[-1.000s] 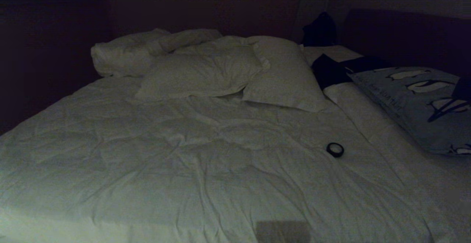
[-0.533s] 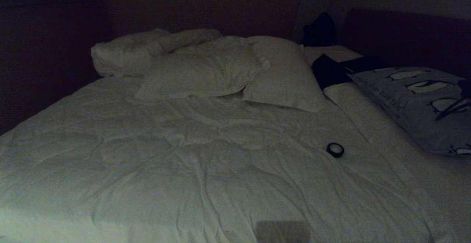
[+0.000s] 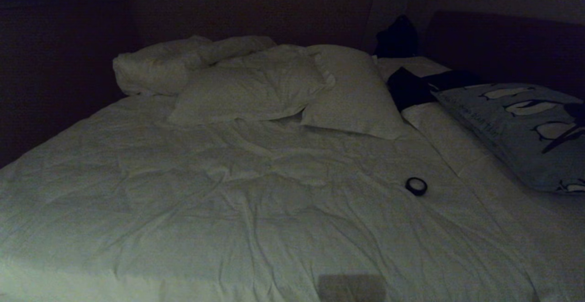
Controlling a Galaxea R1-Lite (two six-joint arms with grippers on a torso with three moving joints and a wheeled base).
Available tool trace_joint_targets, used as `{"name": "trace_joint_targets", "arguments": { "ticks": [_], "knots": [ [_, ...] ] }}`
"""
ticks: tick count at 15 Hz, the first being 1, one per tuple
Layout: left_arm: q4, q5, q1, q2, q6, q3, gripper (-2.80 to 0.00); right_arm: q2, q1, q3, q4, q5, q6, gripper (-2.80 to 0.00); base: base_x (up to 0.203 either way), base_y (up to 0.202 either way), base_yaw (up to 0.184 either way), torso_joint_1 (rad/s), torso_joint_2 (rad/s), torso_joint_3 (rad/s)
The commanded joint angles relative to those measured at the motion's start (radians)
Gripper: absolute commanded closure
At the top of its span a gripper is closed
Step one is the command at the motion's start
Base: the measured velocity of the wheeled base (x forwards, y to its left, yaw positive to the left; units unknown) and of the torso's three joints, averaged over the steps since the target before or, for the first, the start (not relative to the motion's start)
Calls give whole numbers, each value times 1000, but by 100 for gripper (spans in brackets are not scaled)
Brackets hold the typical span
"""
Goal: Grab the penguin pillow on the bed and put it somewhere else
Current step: Pick up the pillow
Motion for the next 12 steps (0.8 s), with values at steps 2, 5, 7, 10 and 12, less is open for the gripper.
{"name": "trace_joint_targets", "arguments": {
  "ticks": [2, 5, 7, 10, 12],
  "knots": [
    [0, 0, -1, 0, 0, 2, 0, 49, -18, -21, -5, -1, -1, -280, 0, 0, 0, 0, 0, 0],
    [0, 0, 0, 0, 0, 2, 0, 118, -35, -57, -4, 0, 1, -280, 0, 0, 0, 0, 0, 0],
    [0, 0, 0, 0, 0, 2, 0, 162, -40, -76, -4, -1, 1, -280, 0, 0, 0, 0, 0, 0],
    [0, 0, 0, 0, 0, 2, 0, 227, -42, -102, -4, 0, 0, -280, 0, 0, 0, 0, 0, 0],
    [0, 0, 0, 0, 0, 2, 0, 256, -41, -110, -5, 5, 1, -280, 0, 0, 0, 0, 0, 0]
  ]
}}
